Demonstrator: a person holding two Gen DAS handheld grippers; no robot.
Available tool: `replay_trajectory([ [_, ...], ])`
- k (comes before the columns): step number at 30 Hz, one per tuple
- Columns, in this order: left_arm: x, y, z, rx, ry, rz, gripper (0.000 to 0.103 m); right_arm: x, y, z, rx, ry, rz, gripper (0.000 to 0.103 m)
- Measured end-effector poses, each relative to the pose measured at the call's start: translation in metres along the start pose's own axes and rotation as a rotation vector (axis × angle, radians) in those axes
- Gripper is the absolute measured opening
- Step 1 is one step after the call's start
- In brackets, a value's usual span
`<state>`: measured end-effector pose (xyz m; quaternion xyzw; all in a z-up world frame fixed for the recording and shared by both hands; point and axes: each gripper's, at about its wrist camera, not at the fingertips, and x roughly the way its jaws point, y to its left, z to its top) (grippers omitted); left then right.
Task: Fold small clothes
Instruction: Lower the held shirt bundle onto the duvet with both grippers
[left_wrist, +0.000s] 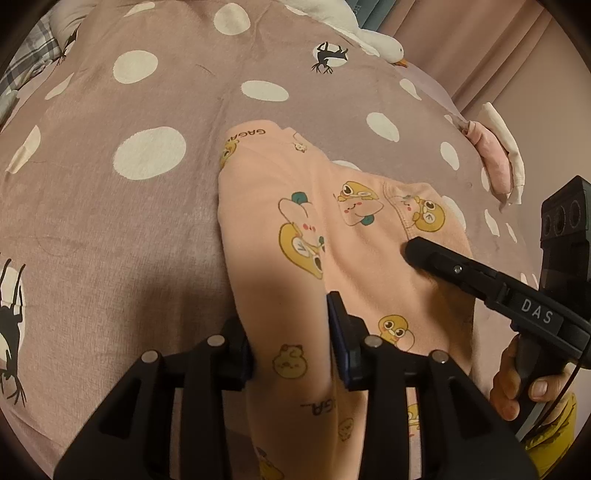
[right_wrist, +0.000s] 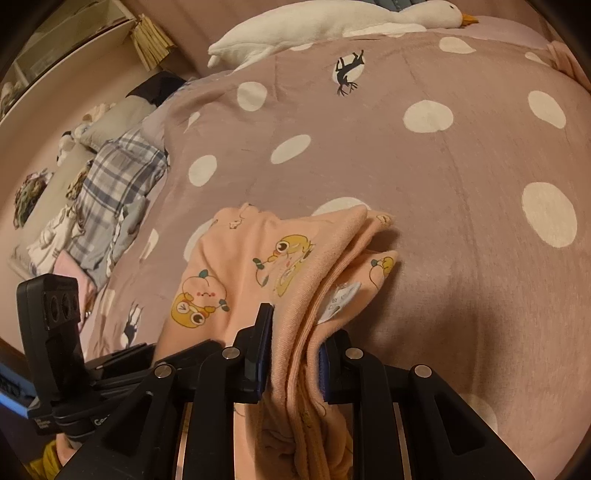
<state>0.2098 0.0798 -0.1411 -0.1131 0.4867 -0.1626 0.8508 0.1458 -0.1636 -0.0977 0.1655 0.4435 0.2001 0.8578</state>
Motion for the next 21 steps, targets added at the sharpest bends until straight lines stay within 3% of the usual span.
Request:
replay_trajectory([
  [21, 0.0050, 0.0026, -0.0004, -0.008, 0.007, 0.002, 0.042, 0.0032, -0.0090, -0.0016, 0.049, 0.019, 0.006, 0.020],
])
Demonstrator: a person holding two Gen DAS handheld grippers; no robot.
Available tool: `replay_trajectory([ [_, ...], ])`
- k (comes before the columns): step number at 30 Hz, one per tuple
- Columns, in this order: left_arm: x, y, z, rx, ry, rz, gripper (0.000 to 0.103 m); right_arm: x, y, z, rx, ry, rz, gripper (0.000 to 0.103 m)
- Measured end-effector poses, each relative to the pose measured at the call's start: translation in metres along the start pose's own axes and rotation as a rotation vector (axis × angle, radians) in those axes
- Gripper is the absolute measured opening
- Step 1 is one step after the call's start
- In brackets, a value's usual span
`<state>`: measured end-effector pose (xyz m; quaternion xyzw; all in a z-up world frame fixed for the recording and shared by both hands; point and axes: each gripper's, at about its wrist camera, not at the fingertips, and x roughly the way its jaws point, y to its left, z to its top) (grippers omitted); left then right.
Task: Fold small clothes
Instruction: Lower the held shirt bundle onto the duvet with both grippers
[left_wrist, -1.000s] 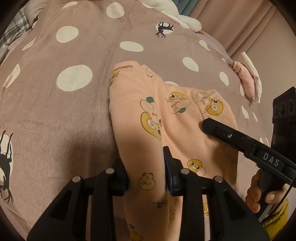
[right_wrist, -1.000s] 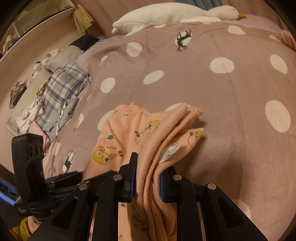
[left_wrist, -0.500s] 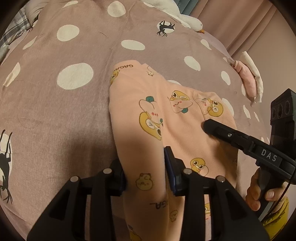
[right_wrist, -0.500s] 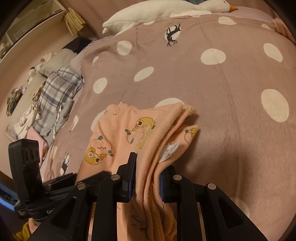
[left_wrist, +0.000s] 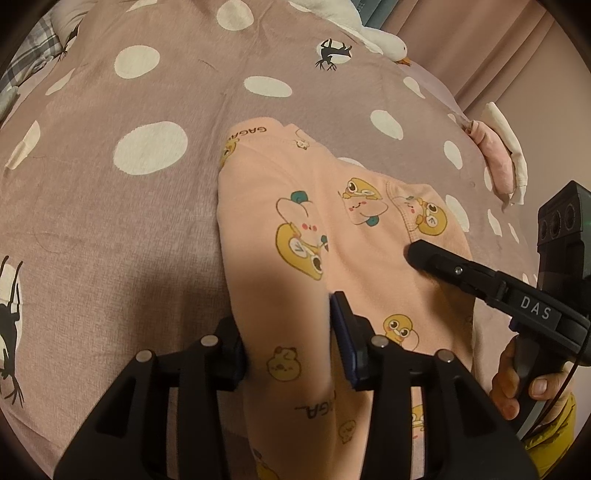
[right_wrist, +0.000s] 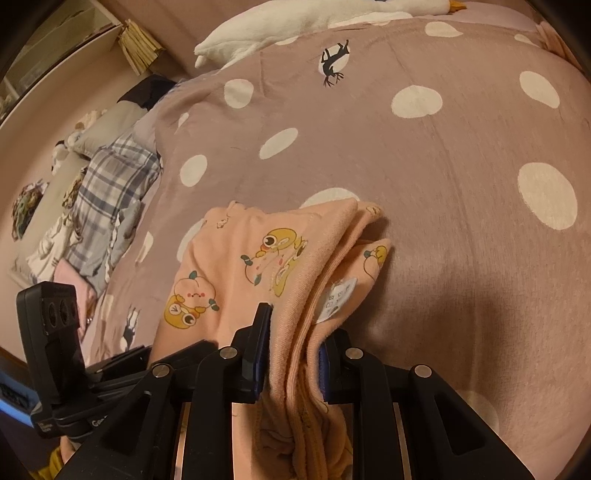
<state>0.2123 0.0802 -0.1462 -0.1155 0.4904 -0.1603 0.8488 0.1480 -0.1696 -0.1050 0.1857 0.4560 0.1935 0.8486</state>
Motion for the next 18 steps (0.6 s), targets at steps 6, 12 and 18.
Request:
replay_trajectory([
  [6, 0.0008, 0.0023, -0.0011, -0.001, 0.001, 0.005, 0.045, -0.0003, -0.0013, -0.0006, 0.007, 0.001, -0.001, 0.021],
  [12, 0.0016, 0.0019, 0.0001, 0.001, 0.001, 0.015, 0.049, 0.0002, -0.0034, -0.0022, 0.021, 0.004, 0.001, 0.021],
  [18, 0.0016, 0.0025, 0.0009, -0.001, 0.005, 0.022, 0.052, -0.0001, -0.0042, -0.0028, 0.030, 0.005, 0.001, 0.022],
])
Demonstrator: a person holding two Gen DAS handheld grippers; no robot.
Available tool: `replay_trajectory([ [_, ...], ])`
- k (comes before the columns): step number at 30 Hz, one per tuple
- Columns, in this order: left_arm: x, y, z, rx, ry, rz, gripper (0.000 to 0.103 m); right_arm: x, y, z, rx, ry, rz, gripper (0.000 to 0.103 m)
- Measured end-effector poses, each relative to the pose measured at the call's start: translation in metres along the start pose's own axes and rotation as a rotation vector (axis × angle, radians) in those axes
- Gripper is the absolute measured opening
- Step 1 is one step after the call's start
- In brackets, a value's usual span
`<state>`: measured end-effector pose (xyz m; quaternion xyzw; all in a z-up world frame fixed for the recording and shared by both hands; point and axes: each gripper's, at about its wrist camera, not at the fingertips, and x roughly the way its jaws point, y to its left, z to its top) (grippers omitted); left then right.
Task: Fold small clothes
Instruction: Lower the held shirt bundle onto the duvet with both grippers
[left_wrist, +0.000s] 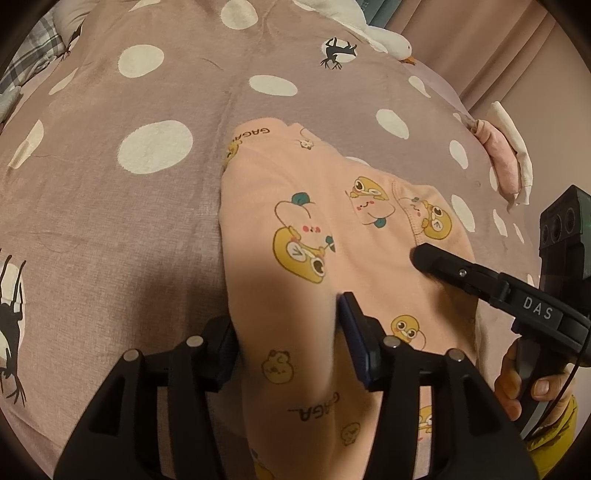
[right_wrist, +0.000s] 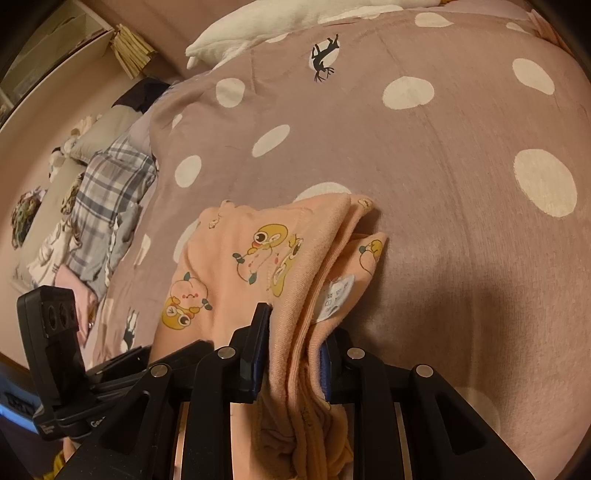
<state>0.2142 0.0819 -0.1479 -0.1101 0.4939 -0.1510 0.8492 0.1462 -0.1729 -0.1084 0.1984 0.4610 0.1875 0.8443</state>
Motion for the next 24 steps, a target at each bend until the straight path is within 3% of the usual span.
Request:
replay_trajectory([
  [24, -0.0005, -0.0015, 0.0003, 0.000, 0.008, 0.016, 0.053, 0.0001, 0.0000, -0.0005, 0.003, 0.001, -0.004, 0.023],
])
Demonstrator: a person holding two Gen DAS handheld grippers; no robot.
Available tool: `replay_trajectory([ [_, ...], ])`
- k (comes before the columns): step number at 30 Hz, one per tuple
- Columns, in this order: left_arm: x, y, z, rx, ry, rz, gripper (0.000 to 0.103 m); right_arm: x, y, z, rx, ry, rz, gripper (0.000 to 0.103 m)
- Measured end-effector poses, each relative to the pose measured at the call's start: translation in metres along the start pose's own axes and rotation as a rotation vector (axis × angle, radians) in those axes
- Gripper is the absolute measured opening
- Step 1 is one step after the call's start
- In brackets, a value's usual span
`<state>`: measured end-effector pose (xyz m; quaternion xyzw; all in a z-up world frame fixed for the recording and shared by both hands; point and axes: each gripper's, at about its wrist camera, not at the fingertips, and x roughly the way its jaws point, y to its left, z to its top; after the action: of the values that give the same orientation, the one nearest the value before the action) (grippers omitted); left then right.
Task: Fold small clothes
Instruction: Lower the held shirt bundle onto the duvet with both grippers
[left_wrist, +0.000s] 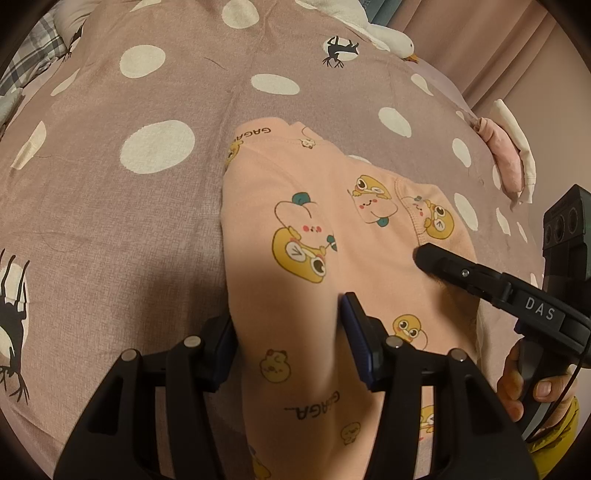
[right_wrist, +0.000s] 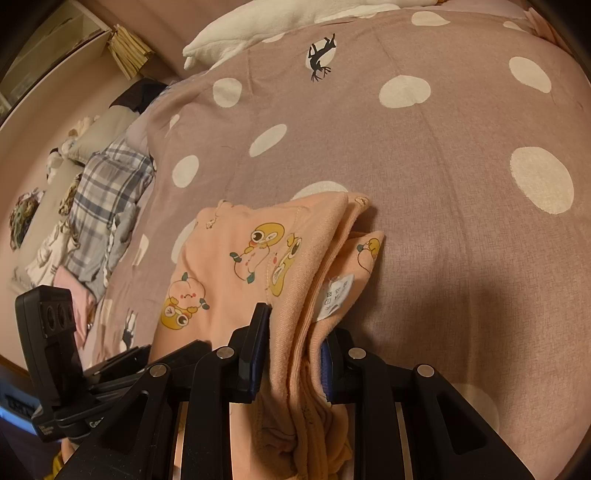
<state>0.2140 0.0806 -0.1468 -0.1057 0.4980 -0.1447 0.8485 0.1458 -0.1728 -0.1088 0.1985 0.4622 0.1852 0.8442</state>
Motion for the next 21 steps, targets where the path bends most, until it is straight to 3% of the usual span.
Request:
replay_trajectory([
  [21, -0.0012, 0.0010, -0.0017, -0.005, -0.003, 0.043, 0.067, 0.0002, -0.0018, -0.0008, -0.008, -0.006, -0.023, 0.026],
])
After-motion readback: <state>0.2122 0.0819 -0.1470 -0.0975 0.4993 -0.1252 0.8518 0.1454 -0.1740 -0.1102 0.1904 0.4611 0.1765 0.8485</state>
